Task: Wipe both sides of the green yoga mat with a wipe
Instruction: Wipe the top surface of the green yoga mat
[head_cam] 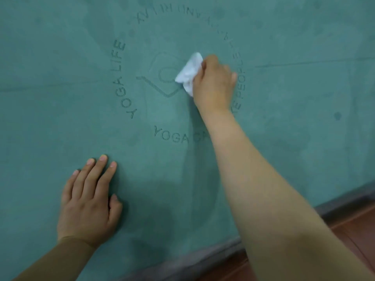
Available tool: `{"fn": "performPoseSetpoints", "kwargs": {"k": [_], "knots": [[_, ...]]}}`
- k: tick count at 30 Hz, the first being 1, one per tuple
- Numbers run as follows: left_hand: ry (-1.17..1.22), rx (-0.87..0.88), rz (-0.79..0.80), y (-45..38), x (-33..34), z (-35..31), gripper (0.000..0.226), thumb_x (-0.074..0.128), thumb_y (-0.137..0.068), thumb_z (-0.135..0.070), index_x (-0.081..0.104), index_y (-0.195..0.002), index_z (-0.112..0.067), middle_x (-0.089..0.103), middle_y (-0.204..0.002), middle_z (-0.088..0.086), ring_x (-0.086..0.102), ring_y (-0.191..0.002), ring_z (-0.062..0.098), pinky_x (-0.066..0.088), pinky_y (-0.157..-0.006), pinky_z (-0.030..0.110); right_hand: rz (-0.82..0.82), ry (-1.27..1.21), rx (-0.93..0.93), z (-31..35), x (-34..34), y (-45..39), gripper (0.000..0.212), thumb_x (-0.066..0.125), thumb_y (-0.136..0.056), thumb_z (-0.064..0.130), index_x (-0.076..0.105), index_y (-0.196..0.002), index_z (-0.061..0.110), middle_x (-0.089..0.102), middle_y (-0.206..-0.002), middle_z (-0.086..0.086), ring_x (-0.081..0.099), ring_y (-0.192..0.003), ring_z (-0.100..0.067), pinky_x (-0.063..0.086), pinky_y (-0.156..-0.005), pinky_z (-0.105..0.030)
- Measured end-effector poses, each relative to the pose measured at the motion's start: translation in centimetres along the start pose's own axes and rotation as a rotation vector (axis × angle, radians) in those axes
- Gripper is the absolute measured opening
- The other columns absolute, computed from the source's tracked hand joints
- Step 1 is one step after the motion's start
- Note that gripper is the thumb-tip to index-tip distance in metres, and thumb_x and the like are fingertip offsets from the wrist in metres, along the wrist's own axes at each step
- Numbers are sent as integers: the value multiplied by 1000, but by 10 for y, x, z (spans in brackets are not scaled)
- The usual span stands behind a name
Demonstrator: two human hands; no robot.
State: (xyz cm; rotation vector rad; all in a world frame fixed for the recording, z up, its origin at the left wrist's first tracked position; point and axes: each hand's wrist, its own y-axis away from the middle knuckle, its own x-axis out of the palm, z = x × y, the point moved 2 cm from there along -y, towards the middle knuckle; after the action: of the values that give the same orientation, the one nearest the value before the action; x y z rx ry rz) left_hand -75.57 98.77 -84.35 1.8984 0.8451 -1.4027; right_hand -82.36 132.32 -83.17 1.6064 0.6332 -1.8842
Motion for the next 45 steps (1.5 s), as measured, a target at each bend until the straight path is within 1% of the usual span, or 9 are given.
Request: {"fn": "performPoseSetpoints", "kwargs": {"k": [4,12,18,23,27,33,37,42,45], "knots": [[11,-7,-5,-1,1,1,65,37,-81,-28,52,-139,-3,44,-150,16,35,-140,35,18,-119,47,42,87,-20,3,0,-48,20,38,-93,19,52,-107,18,65,-99,-2,55,-99,-26,27,-78,-33],[18,11,-31,0,3,0,62,36,-82,-28,55,-136,-2,46,-148,17,39,-137,35,22,-117,49,140,134,516,-172,-57,235,32,40,-81,33,59,-86,8,62,-69,-21,61,-69,-40,42,-67,-42],[18,4,-5,-1,-2,-1,65,36,-81,-28,53,-137,-2,44,-150,16,36,-139,35,19,-119,47,-70,34,171,-80,-14,36,19,44,-94,24,58,-98,11,65,-94,-12,57,-93,-33,31,-79,-37],[-4,-11,40,-1,-1,-1,66,38,-80,-29,50,-140,-4,43,-151,15,32,-142,32,13,-122,42,48,117,-25,-9,-4,-97,29,37,-91,19,52,-115,14,64,-112,-10,55,-108,-30,33,-86,-35],[-2,-14,42,0,-4,0,65,38,-81,-28,51,-139,-3,44,-150,15,34,-141,32,13,-122,41,-47,56,166,-99,-13,6,26,40,-95,30,54,-103,10,66,-96,-17,60,-91,-38,38,-78,-40],[-7,-13,49,-1,-1,0,64,38,-82,-27,52,-139,-3,45,-149,15,36,-140,33,16,-120,44,191,73,511,-188,-57,215,26,44,-90,34,52,-87,9,63,-77,-25,62,-77,-43,46,-78,-47],[-3,-6,39,-1,-1,0,64,37,-81,-27,52,-138,-2,45,-149,16,36,-140,33,17,-120,45,146,-59,570,-147,-40,121,20,48,-90,21,54,-98,3,64,-95,-24,60,-93,-41,45,-83,-41],[9,-3,16,-1,0,-1,64,38,-81,-28,52,-139,-3,44,-150,15,35,-140,34,20,-119,48,56,41,11,-36,-14,-77,26,39,-94,22,53,-112,9,65,-109,-14,58,-104,-34,37,-86,-36],[7,-14,34,0,0,0,65,37,-81,-29,51,-140,-4,43,-151,15,34,-141,33,16,-121,44,44,93,-37,-17,-11,-111,30,38,-90,17,50,-116,11,65,-110,-10,58,-104,-32,35,-88,-35]]}}
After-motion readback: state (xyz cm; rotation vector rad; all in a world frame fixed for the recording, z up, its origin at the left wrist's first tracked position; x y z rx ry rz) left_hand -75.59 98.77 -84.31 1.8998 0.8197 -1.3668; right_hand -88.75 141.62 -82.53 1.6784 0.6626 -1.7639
